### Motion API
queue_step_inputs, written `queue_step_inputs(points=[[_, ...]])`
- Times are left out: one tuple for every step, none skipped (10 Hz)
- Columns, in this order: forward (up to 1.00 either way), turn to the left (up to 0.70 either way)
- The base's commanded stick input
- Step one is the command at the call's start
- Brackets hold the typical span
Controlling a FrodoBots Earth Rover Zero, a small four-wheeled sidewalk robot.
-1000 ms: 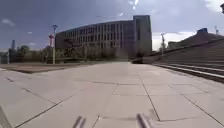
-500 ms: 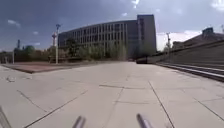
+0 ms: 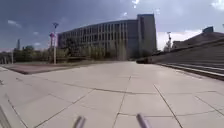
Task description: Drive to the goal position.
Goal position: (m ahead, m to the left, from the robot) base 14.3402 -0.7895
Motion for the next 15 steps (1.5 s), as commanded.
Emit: queue_step_inputs(points=[[0.70, -0.27], [0.70, -0.27], [0.70, -0.27], [0.70, -0.27], [0.70, -0.27], [0.70, -0.18], [0.70, 0.00], [0.70, 0.00], [0.70, 0.00], [0.70, 0.00], [0.70, 0.00], [0.70, 0.00], [0.70, 0.00], [0.70, 0.00], [0.70, 0.00]])
